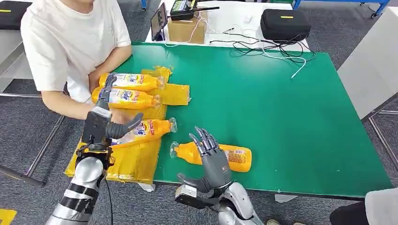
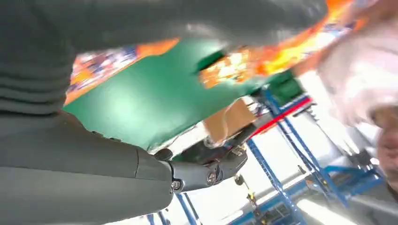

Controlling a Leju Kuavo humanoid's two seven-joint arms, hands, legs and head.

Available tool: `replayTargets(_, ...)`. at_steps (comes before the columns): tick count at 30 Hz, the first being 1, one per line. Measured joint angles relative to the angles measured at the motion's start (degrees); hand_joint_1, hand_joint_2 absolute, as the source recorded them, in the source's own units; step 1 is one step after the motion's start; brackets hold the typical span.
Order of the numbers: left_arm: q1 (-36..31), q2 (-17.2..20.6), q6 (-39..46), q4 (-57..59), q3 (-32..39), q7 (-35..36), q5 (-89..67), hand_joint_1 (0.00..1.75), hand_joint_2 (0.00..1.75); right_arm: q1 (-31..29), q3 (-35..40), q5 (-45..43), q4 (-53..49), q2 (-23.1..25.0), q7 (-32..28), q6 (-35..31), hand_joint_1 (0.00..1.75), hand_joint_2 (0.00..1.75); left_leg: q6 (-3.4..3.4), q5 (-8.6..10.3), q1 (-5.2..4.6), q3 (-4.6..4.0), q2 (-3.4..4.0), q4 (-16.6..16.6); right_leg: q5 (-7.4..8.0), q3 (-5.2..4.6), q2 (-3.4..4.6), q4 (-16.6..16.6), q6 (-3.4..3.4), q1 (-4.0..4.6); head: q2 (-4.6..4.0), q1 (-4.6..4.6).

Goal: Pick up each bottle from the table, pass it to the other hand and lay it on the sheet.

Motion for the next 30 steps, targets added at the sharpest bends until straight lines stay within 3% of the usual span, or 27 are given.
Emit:
replayTargets(5,1.27,-0.07,0.11,-2.45,0.57,-0.09,0.15,0.00,1.75,-0.41,0.00,1.82,0.00,-1.24,1.64,0.00,0.00,1.75,0.00,0.00,0.02,0.00,0.02,0.00,0.00,-0.01,0.01,0.01,0.00,0.02,0.02,-0.02)
replayTargets(8,2.81,-0.48,1.34,-3.89,0.96,-1.20,0.09,0.00,1.75,-0.67,-0.22,7.72,0.17,-1.99,7.18,0.02,0.00,1.75,-0.01,-0.01,0.02,0.00,0.03,-0.01,0.00,-0.01,0.01,0.01,0.00,0.03,0.00,-0.04)
replayTargets(12,10.12,-3.00,3.59,-7.41,1.33,-2.32,-1.07,0.00,1.75,-0.41,-3.65,15.13,-0.20,-4.26,13.66,0.96,0.00,1.75,0.02,-0.05,-0.01,-0.02,0.03,0.00,-0.02,-0.03,0.01,-0.04,0.01,-0.01,0.00,0.00)
replayTargets(21,18.52,-5.88,10.84,-9.66,1.70,0.22,-12.75,0.00,1.75,1.10,-9.29,20.39,-1.22,-6.51,20.26,11.04,0.00,1.75,0.04,-0.07,-0.02,-0.06,0.02,0.00,-0.01,-0.04,0.01,-0.13,0.01,0.00,0.00,-0.04)
replayTargets(30,20.38,-6.95,11.43,-11.19,2.99,1.44,-15.74,0.00,1.75,1.49,-10.54,22.47,-1.25,-7.80,23.65,13.79,0.00,1.75,0.03,-0.06,0.01,-0.05,0.02,0.00,-0.01,-0.02,0.00,-0.10,0.01,0.01,0.00,-0.02)
